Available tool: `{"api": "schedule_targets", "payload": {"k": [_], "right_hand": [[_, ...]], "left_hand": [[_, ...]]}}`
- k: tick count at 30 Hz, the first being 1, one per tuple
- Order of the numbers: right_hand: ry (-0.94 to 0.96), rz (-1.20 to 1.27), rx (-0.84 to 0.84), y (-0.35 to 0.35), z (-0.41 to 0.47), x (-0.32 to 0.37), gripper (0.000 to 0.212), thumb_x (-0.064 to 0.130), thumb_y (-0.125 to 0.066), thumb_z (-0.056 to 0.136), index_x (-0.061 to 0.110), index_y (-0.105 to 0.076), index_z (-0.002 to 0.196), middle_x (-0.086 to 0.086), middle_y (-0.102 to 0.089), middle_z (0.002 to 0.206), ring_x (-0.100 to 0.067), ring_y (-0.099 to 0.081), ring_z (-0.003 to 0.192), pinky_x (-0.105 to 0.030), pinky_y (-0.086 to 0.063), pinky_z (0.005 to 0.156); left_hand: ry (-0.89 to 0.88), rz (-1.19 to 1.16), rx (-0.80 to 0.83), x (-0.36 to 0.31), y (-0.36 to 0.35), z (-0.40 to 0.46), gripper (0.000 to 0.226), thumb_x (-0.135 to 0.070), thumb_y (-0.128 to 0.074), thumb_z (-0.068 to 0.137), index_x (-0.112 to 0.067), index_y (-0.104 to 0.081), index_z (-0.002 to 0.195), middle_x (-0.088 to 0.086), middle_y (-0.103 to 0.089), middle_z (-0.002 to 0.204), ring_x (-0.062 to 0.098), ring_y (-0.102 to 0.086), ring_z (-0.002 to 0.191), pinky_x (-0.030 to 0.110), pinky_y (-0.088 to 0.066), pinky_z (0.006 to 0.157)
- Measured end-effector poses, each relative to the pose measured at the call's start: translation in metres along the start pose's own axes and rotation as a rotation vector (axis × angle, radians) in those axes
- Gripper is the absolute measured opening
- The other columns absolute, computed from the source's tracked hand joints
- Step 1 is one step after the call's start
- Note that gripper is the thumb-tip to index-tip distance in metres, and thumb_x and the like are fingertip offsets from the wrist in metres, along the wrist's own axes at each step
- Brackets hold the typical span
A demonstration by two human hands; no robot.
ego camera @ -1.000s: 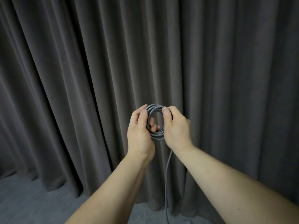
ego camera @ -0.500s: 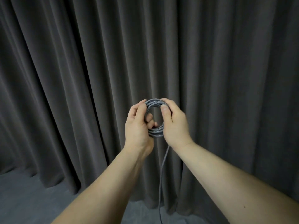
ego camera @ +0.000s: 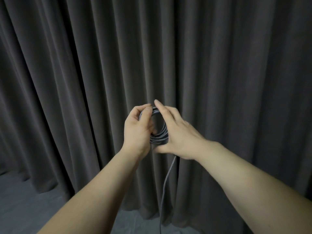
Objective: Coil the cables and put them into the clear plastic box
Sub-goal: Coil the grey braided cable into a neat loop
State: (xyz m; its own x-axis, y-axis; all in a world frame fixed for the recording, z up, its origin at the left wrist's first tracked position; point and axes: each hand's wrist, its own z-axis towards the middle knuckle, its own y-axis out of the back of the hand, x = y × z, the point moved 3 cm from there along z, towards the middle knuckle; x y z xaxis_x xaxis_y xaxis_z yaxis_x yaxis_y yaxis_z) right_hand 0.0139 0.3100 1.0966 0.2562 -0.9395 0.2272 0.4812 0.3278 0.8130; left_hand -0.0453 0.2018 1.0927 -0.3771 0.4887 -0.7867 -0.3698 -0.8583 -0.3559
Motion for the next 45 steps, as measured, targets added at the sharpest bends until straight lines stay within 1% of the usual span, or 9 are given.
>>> {"api": "schedule_targets", "payload": {"k": [6,18,27,30,34,37,40,42,45], "right_hand": [[-0.029,0.068,-0.020,0.008,-0.005,-0.026,0.122,0.044,-0.082,0.061,0.050,0.008,0.144,0.005,-0.032,0.135,-0.028,-0.057,0.108,-0.040,-0.050,0.088],[-0.011,0.304,-0.100,0.022,-0.008,-0.056,0.103,0.029,-0.081,0.053,0.045,-0.023,0.136,0.005,-0.047,0.123,-0.017,-0.054,0.107,-0.039,-0.049,0.091],[-0.081,0.488,-0.023,0.021,-0.008,-0.049,0.119,0.021,-0.080,0.070,0.054,0.007,0.143,0.004,-0.048,0.134,-0.014,-0.061,0.105,-0.031,-0.052,0.085],[-0.266,0.891,0.141,0.008,-0.015,-0.054,0.079,-0.003,-0.059,0.085,0.030,-0.021,0.146,-0.009,-0.066,0.097,-0.018,-0.065,0.058,-0.028,-0.052,0.054],[-0.405,1.206,0.388,0.012,-0.026,-0.059,0.019,-0.004,-0.050,0.091,0.008,-0.053,0.106,-0.010,-0.056,0.067,-0.021,-0.057,0.056,-0.046,-0.053,0.077],[-0.449,1.121,0.305,0.013,-0.020,-0.067,0.017,-0.006,-0.050,0.091,0.010,-0.050,0.097,-0.009,-0.053,0.068,-0.017,-0.055,0.056,-0.038,-0.052,0.066],[-0.450,0.899,-0.148,0.015,-0.005,-0.084,0.014,0.004,-0.061,0.089,0.014,-0.054,0.080,-0.005,-0.056,0.066,-0.013,-0.051,0.052,-0.027,-0.044,0.054],[-0.328,0.455,-0.443,0.025,0.003,-0.086,0.015,0.018,-0.065,0.088,0.017,-0.058,0.075,0.004,-0.057,0.065,-0.013,-0.054,0.058,-0.024,-0.037,0.054],[-0.043,-0.271,-0.176,0.022,0.015,-0.050,0.017,0.031,-0.051,0.096,0.017,-0.061,0.093,0.000,-0.059,0.089,-0.026,-0.059,0.085,-0.030,-0.039,0.062]], "left_hand": [[0.083,-0.099,0.020,0.014,-0.026,-0.010,0.011,-0.020,-0.050,0.100,-0.013,-0.058,0.096,0.002,-0.031,0.062,0.007,-0.027,0.045,0.024,-0.033,0.046],[0.041,-0.073,0.074,0.017,-0.054,-0.024,0.017,-0.023,-0.045,0.102,-0.013,-0.058,0.106,-0.002,-0.041,0.053,0.011,-0.039,0.048,0.029,-0.041,0.057],[-0.149,0.069,-0.109,0.004,-0.055,-0.007,0.011,-0.016,-0.049,0.101,-0.013,-0.059,0.102,-0.005,-0.049,0.056,0.006,-0.041,0.048,0.023,-0.037,0.051],[-0.205,-0.024,-0.227,-0.009,-0.040,0.011,0.008,-0.013,-0.048,0.101,-0.008,-0.055,0.101,-0.011,-0.041,0.047,0.004,-0.033,0.041,0.022,-0.032,0.045],[-0.219,-0.120,-0.386,-0.029,-0.012,0.030,0.008,-0.012,-0.049,0.100,-0.009,-0.054,0.094,-0.009,-0.038,0.045,0.006,-0.033,0.040,0.021,-0.032,0.043],[-0.227,-0.166,-0.517,-0.038,0.010,0.041,0.016,-0.013,-0.050,0.100,-0.013,-0.052,0.084,-0.008,-0.038,0.043,0.006,-0.033,0.037,0.021,-0.033,0.041],[-0.235,-0.181,-0.614,-0.042,0.027,0.046,0.016,-0.014,-0.050,0.099,-0.014,-0.051,0.083,-0.005,-0.039,0.049,0.006,-0.034,0.039,0.019,-0.032,0.041],[-0.236,-0.125,-0.641,-0.040,0.036,0.050,0.012,-0.016,-0.050,0.098,-0.015,-0.053,0.086,-0.003,-0.042,0.055,0.006,-0.036,0.041,0.020,-0.033,0.044],[-0.270,0.034,-0.619,-0.037,0.041,0.056,0.007,-0.027,-0.054,0.090,-0.021,-0.057,0.093,0.001,-0.057,0.074,0.018,-0.059,0.061,0.031,-0.051,0.061]]}}
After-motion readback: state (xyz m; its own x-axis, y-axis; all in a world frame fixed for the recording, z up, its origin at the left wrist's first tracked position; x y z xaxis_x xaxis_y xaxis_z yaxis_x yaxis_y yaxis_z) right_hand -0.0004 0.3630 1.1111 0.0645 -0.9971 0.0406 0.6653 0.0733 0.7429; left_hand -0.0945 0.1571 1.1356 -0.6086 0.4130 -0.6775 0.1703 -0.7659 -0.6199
